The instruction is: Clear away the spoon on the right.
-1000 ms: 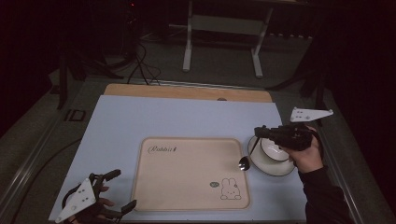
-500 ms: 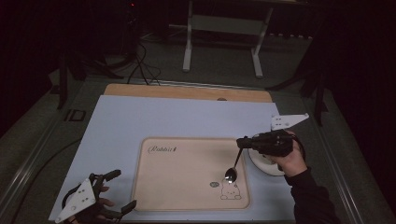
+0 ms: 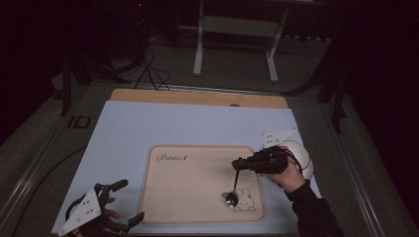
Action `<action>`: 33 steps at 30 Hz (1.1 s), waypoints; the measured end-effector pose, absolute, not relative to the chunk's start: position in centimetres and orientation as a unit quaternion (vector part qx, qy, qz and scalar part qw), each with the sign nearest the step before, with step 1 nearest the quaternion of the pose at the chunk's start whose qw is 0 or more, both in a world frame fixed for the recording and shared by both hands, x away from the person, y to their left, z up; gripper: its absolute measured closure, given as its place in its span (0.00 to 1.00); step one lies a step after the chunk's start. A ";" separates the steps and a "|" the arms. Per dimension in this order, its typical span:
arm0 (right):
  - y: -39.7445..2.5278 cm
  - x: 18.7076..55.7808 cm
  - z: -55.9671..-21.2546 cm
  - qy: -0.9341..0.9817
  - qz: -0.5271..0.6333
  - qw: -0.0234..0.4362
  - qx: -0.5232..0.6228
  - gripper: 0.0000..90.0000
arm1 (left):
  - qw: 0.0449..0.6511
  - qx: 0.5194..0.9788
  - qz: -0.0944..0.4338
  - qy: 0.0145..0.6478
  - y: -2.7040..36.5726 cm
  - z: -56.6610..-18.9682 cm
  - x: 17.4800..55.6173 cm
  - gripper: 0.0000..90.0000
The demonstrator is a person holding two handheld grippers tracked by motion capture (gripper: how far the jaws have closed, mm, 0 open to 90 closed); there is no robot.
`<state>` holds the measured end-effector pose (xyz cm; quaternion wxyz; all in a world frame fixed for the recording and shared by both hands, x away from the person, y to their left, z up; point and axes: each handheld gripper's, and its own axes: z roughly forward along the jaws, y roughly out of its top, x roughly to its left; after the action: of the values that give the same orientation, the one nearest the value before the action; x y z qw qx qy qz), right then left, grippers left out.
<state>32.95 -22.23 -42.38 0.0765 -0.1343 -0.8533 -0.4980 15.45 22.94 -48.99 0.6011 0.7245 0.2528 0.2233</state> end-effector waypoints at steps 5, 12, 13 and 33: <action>-21.3 33.0 -43.2 -0.854 -0.496 0.092 -0.126 1.00 | 0.601 0.725 0.223 0.252 22.9 -49.0 15.4 0.00; -20.5 33.3 -44.3 -0.860 -0.485 0.101 -0.123 1.00 | 0.602 0.725 0.223 0.252 22.9 -49.0 15.4 0.00; -20.4 33.3 -44.4 -0.860 -0.485 0.100 -0.125 1.00 | 0.602 0.724 0.222 0.252 22.9 -49.0 15.4 0.00; -20.3 35.0 -46.1 -0.862 -0.476 0.069 -0.161 0.88 | 0.603 0.725 0.220 0.249 22.9 -49.0 15.4 0.00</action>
<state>34.98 -20.25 -46.05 0.0693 -0.1609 -0.8615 -0.4765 15.38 22.90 -48.97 0.6031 0.7251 0.2490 0.2205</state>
